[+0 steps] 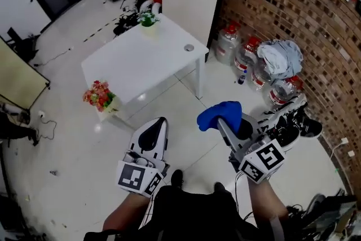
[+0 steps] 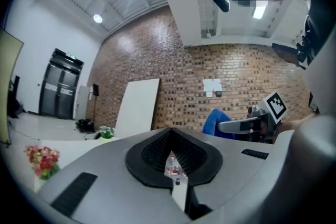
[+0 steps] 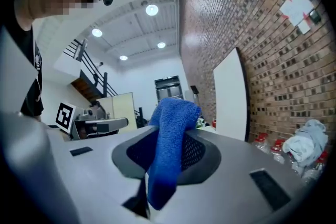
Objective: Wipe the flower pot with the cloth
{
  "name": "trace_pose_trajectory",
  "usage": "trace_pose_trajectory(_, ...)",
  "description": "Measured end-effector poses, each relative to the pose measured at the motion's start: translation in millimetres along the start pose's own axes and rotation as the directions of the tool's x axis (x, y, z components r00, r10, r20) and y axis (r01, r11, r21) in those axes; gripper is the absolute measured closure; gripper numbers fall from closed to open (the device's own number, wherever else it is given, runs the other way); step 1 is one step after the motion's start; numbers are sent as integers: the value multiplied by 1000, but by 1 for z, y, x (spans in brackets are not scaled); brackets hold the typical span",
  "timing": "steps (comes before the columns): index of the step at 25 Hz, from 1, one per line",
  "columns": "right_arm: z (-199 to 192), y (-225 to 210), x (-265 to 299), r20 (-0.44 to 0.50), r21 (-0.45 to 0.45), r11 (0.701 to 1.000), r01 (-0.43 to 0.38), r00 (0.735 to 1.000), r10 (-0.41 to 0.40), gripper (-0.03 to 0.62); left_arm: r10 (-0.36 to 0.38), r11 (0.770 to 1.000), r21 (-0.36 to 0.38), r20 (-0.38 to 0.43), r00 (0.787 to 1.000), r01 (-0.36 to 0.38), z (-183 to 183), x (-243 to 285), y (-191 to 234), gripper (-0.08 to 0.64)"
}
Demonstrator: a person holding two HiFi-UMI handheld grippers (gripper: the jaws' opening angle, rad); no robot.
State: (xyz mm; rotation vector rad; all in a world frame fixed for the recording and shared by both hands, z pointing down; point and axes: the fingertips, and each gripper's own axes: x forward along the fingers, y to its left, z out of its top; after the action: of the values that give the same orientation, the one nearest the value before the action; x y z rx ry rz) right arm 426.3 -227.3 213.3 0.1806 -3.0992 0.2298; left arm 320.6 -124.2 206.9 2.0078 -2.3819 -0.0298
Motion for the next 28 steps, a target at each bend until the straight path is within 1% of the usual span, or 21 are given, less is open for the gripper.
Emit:
trace_pose_trajectory(2,1,9,-1,-13,-11,995,-101,995,101,514,109,994,-13,-7,994,-109,0,-18,-6,560)
trace_pose_trajectory(5,4,23,-17,-39,-52,970,-236,971,234,514,240,970,-41,-1,971,-240,-3,-48,-32,560)
trace_pose_trajectory(7,2,31,-29,-44,-50,956,-287,957,285,514,304,951,-48,2,953,-304,-5,-69,-50,560)
trace_pose_trajectory(9,0,45,-39,-49,-41,941,-336,941,334,514,363,931,-39,3,932,-362,-3,-93,-63,560)
trace_pose_trajectory(12,2,71,-47,-56,-39,908,-418,908,415,514,444,896,-30,11,896,-443,6,-127,-75,560)
trace_pose_trajectory(17,1,116,-60,-54,-40,871,-490,871,488,514,533,846,-11,37,845,-533,14,-189,-88,559)
trace_pose_trajectory(20,2,144,-62,-55,-44,845,-534,845,531,514,592,806,-2,46,805,-593,17,-230,-88,560)
trace_pose_trajectory(22,3,158,-65,-62,-44,838,-543,839,541,514,619,785,0,49,784,-619,22,-254,-88,560)
trace_pose_trajectory(25,3,181,-66,-76,-45,833,-551,834,547,514,643,766,-5,44,765,-643,26,-285,-85,560)
trace_pose_trajectory(28,-1,201,-68,-94,-56,821,-569,821,563,514,654,756,-2,42,755,-655,26,-303,-84,560)
